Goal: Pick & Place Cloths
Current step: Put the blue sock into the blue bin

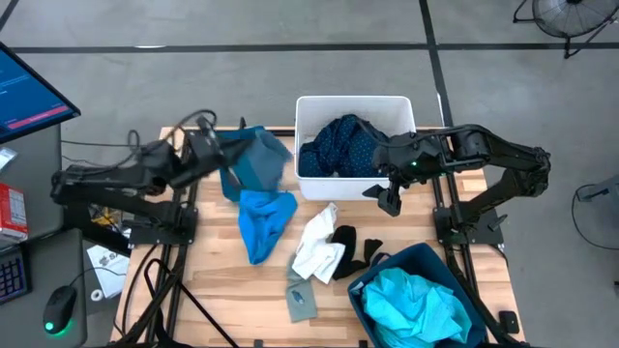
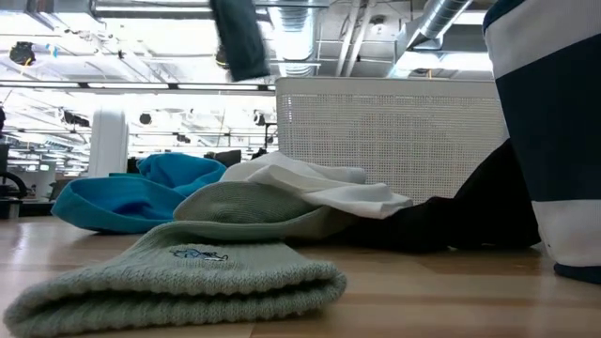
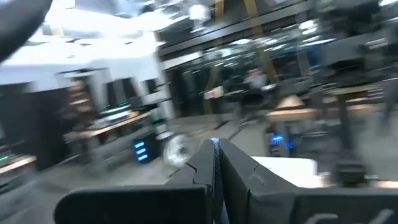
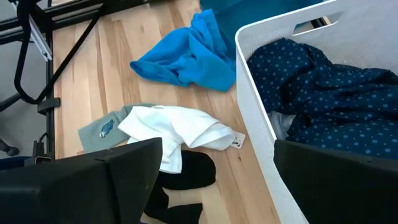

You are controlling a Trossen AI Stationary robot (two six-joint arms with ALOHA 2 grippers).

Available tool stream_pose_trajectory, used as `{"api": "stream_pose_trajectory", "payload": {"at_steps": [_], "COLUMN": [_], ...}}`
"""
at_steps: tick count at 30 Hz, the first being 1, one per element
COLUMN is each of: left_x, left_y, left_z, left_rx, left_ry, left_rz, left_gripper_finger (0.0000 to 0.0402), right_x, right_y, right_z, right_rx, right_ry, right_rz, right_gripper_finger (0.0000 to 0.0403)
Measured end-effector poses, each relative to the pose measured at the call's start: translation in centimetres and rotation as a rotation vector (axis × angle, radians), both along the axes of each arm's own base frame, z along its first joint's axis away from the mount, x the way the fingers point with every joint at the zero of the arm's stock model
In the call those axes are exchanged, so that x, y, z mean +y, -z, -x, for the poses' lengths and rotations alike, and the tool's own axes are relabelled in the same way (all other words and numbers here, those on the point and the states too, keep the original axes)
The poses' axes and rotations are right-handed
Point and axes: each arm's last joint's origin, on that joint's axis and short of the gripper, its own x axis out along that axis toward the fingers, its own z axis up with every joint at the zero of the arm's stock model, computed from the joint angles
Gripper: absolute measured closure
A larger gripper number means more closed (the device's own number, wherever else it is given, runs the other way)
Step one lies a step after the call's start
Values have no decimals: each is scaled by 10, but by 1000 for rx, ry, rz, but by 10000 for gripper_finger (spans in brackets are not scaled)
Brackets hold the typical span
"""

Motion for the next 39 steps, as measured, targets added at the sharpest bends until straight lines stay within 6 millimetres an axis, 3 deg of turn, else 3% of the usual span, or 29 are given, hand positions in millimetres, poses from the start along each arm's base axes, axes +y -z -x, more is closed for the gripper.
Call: {"api": "stream_pose_trajectory", "payload": {"at_steps": [3,7,13,24,32,39], "left_x": [11,25,49,80,87,86], "left_y": [4,24,75,164,200,210], "left_z": [13,17,14,31,28,21], "left_rx": [70,245,395,488,554,610], "left_ry": [-100,-222,-358,-465,-449,-296], "left_rz": [14,77,183,459,611,681], "left_gripper_finger": [401,401,401,401,395,333], "right_x": [0,0,0,0,0,3], "right_y": [0,0,-2,-2,-4,-4], "right_z": [0,0,-2,-2,-4,-4], "right_rx": [0,-5,-25,-34,-64,-65], "right_ry": [0,0,0,0,1,3], "right_rz": [0,0,-2,-3,-5,-16], "right_gripper_finger": [101,101,101,101,101,101]}}
